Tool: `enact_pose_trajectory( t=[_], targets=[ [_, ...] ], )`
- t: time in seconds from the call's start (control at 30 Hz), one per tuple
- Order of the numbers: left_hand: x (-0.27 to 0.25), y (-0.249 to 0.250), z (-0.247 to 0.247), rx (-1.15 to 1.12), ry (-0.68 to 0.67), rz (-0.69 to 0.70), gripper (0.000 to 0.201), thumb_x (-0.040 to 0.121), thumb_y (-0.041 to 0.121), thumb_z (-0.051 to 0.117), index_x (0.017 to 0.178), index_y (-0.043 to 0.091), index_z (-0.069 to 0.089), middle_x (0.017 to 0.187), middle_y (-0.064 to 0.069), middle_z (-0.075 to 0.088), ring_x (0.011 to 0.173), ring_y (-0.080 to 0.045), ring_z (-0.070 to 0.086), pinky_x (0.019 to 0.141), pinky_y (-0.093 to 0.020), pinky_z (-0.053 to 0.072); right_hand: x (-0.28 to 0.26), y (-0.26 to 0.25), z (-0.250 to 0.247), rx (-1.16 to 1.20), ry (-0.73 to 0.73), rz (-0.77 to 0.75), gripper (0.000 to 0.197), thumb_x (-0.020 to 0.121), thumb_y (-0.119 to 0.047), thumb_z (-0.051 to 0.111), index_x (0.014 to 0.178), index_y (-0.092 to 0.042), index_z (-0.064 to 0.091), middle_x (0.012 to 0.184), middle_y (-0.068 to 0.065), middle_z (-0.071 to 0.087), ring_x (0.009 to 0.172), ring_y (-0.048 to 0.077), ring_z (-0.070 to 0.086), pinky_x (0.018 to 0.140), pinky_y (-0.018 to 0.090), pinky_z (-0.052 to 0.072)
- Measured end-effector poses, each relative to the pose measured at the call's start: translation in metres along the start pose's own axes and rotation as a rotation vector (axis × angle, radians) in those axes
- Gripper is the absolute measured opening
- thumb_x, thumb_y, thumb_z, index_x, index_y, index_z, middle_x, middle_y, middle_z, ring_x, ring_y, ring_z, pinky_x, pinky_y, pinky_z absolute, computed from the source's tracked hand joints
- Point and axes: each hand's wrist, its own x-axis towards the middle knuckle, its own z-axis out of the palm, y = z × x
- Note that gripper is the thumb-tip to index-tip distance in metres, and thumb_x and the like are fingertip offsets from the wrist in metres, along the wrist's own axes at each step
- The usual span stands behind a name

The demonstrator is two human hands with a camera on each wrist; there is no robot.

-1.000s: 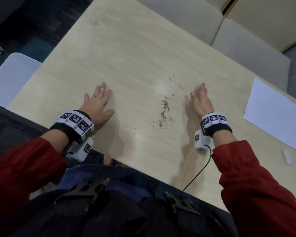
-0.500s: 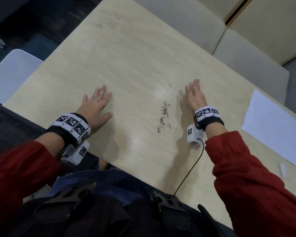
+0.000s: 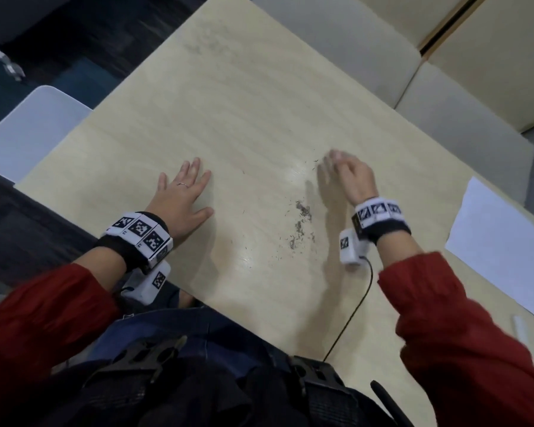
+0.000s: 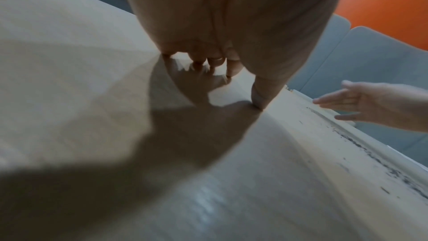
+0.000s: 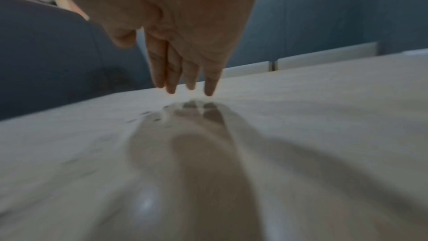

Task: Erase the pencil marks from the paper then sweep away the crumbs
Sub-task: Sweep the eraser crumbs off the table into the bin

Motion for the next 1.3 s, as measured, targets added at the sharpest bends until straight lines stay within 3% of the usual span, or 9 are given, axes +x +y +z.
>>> enact_pose_trajectory(
  t=[0.1, 0.17, 0.43, 0.53, 0.63, 0.9, 1.07, 1.2, 1.3],
  targets=[
    [-0.001, 0.000, -0.001, -0.006, 0.006, -0.005, 0.076, 0.097, 0.042, 0.049, 0.156, 0.021, 0.006, 0.161, -0.002, -0.015, 0.149, -0.017, -0.012, 0.117, -0.051, -0.005, 0.046, 0.013, 0.003, -0.321, -0.183, 0.023, 0.055, 0.102, -0.044, 0.029, 0.151, -0.018, 0.024, 0.161, 0.003, 0.005, 0.149, 0.023, 0.002, 0.119, 0.049, 0.004],
    [-0.001, 0.000, 0.000, -0.006, 0.014, -0.004, 0.075, 0.097, 0.042, 0.049, 0.156, 0.021, 0.007, 0.161, -0.002, -0.015, 0.149, -0.017, -0.012, 0.117, -0.051, -0.006, 0.050, 0.015, 0.019, -0.497, -0.272, -0.038, 0.062, 0.102, -0.045, 0.027, 0.154, -0.017, 0.010, 0.160, 0.004, -0.011, 0.147, 0.025, -0.011, 0.116, 0.053, -0.002],
    [-0.002, 0.002, -0.002, -0.013, 0.026, -0.012, 0.074, 0.097, 0.041, 0.049, 0.156, 0.022, 0.009, 0.162, -0.001, -0.013, 0.149, -0.017, -0.010, 0.117, -0.051, -0.004, -0.068, 0.028, 0.048, -0.343, -0.352, -0.265, 0.056, 0.103, -0.038, 0.033, 0.152, -0.015, 0.020, 0.160, -0.003, 0.006, 0.147, 0.009, 0.002, 0.122, 0.039, 0.008],
    [-0.001, 0.002, -0.003, -0.015, 0.018, -0.004, 0.074, 0.097, 0.040, 0.050, 0.156, 0.021, 0.010, 0.162, -0.003, -0.012, 0.150, -0.018, -0.009, 0.117, -0.053, -0.003, -0.095, 0.032, 0.027, -0.385, -0.297, -0.181, 0.098, 0.082, -0.075, 0.041, 0.154, -0.019, 0.006, 0.160, -0.004, -0.006, 0.147, 0.010, -0.003, 0.120, 0.041, -0.002],
    [0.000, 0.000, -0.006, -0.022, 0.002, 0.003, 0.075, 0.096, 0.038, 0.052, 0.156, 0.020, 0.010, 0.162, -0.003, -0.011, 0.150, -0.019, -0.008, 0.117, -0.054, -0.002, -0.125, 0.056, 0.015, -0.703, -0.266, 0.043, 0.132, 0.060, -0.099, 0.021, 0.149, -0.013, -0.021, 0.153, 0.006, -0.032, 0.144, 0.022, -0.024, 0.117, 0.052, -0.009],
    [0.007, -0.006, -0.024, -0.038, -0.037, 0.020, 0.074, 0.096, 0.036, 0.054, 0.155, 0.013, 0.014, 0.162, -0.007, -0.008, 0.150, -0.020, -0.005, 0.118, -0.049, 0.002, -0.148, 0.055, 0.060, -0.673, -0.275, 0.202, 0.126, 0.067, -0.092, 0.013, 0.145, 0.001, -0.023, 0.145, 0.026, -0.038, 0.136, 0.041, -0.034, 0.115, 0.059, -0.006],
    [0.011, -0.026, -0.044, -0.105, -0.022, 0.046, 0.071, 0.095, 0.031, 0.057, 0.153, 0.009, 0.021, 0.163, -0.007, 0.002, 0.150, -0.020, 0.004, 0.120, -0.040, 0.007, -0.116, -0.010, 0.121, -0.533, -0.266, 0.123, 0.100, 0.089, -0.073, 0.020, 0.145, -0.002, -0.023, 0.149, 0.018, -0.037, 0.138, 0.035, -0.034, 0.112, 0.063, -0.008],
    [0.015, -0.057, -0.065, -0.221, 0.129, 0.049, 0.062, 0.093, 0.020, 0.062, 0.148, 0.006, 0.037, 0.159, -0.007, 0.024, 0.146, -0.020, 0.025, 0.116, -0.024, 0.014, -0.110, -0.032, 0.113, -0.186, -0.153, 0.116, 0.098, 0.093, -0.059, 0.041, 0.148, -0.006, -0.021, 0.155, 0.007, -0.029, 0.144, 0.022, -0.025, 0.117, 0.055, -0.005],
    [0.023, -0.076, -0.075, -0.237, 0.193, 0.055, 0.058, 0.092, 0.016, 0.063, 0.145, 0.004, 0.042, 0.157, -0.008, 0.029, 0.144, -0.023, 0.029, 0.117, -0.026, 0.017, -0.145, -0.014, 0.102, -0.312, -0.084, 0.299, 0.113, 0.083, -0.076, 0.036, 0.147, -0.004, -0.022, 0.154, 0.011, -0.031, 0.143, 0.025, -0.026, 0.117, 0.055, -0.005]
  ],
)
